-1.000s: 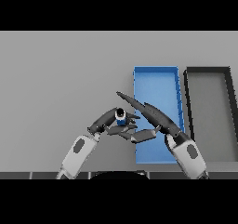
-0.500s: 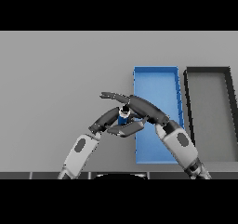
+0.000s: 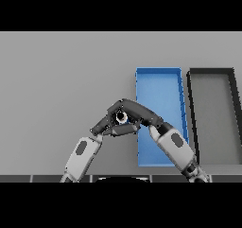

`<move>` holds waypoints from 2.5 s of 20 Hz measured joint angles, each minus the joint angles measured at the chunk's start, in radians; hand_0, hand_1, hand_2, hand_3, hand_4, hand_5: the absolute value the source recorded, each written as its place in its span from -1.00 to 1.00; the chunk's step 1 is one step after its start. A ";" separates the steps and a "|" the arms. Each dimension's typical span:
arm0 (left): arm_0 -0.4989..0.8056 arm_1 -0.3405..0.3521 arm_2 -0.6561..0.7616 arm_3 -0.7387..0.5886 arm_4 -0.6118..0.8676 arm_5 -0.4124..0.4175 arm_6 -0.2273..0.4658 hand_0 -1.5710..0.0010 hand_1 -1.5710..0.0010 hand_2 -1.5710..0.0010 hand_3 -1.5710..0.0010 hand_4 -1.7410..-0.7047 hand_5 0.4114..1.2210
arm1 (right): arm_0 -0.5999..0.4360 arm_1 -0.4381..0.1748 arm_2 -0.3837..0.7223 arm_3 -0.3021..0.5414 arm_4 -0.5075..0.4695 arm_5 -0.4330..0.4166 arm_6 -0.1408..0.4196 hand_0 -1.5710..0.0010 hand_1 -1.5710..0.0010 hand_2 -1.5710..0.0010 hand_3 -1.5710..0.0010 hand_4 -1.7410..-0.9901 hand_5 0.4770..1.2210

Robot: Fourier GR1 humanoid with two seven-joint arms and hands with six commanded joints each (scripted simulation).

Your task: Pick up the blue pipe and place it into the blue bin.

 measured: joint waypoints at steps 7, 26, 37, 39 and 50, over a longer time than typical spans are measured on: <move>0.003 0.017 0.002 -0.024 0.002 0.000 0.010 -1.00 -1.00 -1.00 -0.81 -0.98 1.00 | -0.007 -0.025 0.037 0.004 0.004 -0.048 -0.079 -0.96 -0.96 -0.96 -0.93 -0.96 0.87; 0.018 0.046 0.006 -0.017 -0.115 -0.022 0.055 0.95 0.95 0.95 0.96 0.55 -0.79 | -0.005 -0.029 0.053 -0.015 0.008 -0.144 -0.013 -1.00 -1.00 -1.00 -1.00 -1.00 1.00; 0.008 0.049 0.012 -0.007 -0.105 -0.037 0.091 1.00 1.00 1.00 1.00 0.61 -0.94 | -0.333 -0.081 -0.203 -0.015 -0.383 -0.238 0.123 -1.00 -1.00 -1.00 -1.00 -1.00 1.00; 0.008 0.049 0.012 -0.013 -0.106 -0.034 0.110 1.00 1.00 1.00 1.00 0.62 -0.95 | -0.405 -0.126 -0.269 0.030 -0.346 -0.279 0.099 -1.00 -1.00 -1.00 -1.00 -1.00 1.00; 0.020 0.074 0.010 -0.014 -0.132 -0.027 0.083 1.00 1.00 1.00 1.00 0.68 -0.98 | -0.309 -0.320 -0.500 0.214 -0.229 -0.298 0.164 -1.00 -1.00 -1.00 -1.00 -1.00 1.00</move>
